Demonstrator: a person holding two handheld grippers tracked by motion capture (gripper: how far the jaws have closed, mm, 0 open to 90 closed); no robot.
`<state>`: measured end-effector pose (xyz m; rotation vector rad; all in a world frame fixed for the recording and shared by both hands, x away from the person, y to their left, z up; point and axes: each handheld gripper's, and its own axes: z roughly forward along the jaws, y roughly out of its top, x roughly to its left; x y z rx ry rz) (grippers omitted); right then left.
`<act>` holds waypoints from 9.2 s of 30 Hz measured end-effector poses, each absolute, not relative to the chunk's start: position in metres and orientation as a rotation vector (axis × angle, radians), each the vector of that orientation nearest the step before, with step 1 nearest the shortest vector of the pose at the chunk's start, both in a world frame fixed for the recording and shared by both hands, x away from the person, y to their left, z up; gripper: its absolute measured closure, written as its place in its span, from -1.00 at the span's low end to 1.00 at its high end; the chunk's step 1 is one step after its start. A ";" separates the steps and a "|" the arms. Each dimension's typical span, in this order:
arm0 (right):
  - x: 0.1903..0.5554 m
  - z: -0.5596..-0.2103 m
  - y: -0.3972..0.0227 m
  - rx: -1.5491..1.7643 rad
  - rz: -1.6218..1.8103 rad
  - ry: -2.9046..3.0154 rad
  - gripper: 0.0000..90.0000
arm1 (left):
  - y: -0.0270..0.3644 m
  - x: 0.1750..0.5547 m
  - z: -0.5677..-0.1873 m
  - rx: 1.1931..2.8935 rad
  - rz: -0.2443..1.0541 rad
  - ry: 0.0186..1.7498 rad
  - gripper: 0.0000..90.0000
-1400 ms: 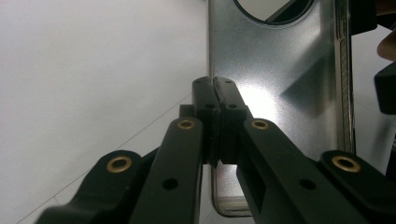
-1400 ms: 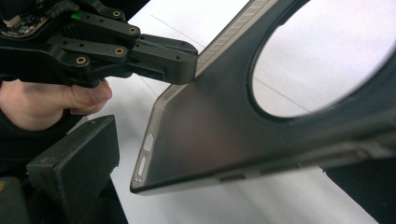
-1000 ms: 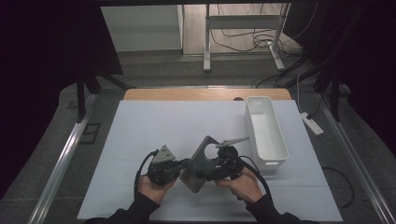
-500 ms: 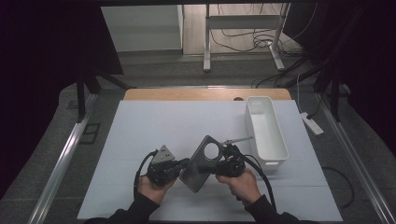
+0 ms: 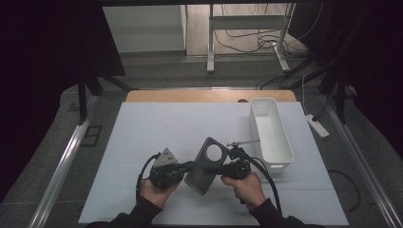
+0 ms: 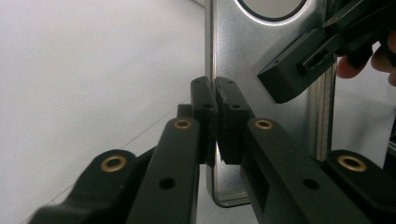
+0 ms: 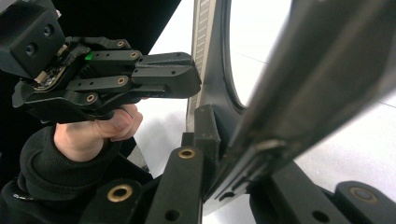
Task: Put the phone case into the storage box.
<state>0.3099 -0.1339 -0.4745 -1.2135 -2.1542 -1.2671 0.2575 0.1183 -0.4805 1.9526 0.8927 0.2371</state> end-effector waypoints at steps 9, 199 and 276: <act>0.309 -0.473 -0.138 -1.205 -1.274 -2.230 0.89 | 0.126 0.260 -0.478 1.964 0.231 0.868 -0.13; 0.292 -0.412 -0.164 -0.948 -1.699 -2.693 0.74 | 0.109 0.264 -0.494 2.064 -0.234 0.703 0.87; 0.313 -0.373 -0.204 -1.015 -1.784 -2.662 0.77 | 0.194 0.220 -0.485 2.050 0.223 0.912 -0.93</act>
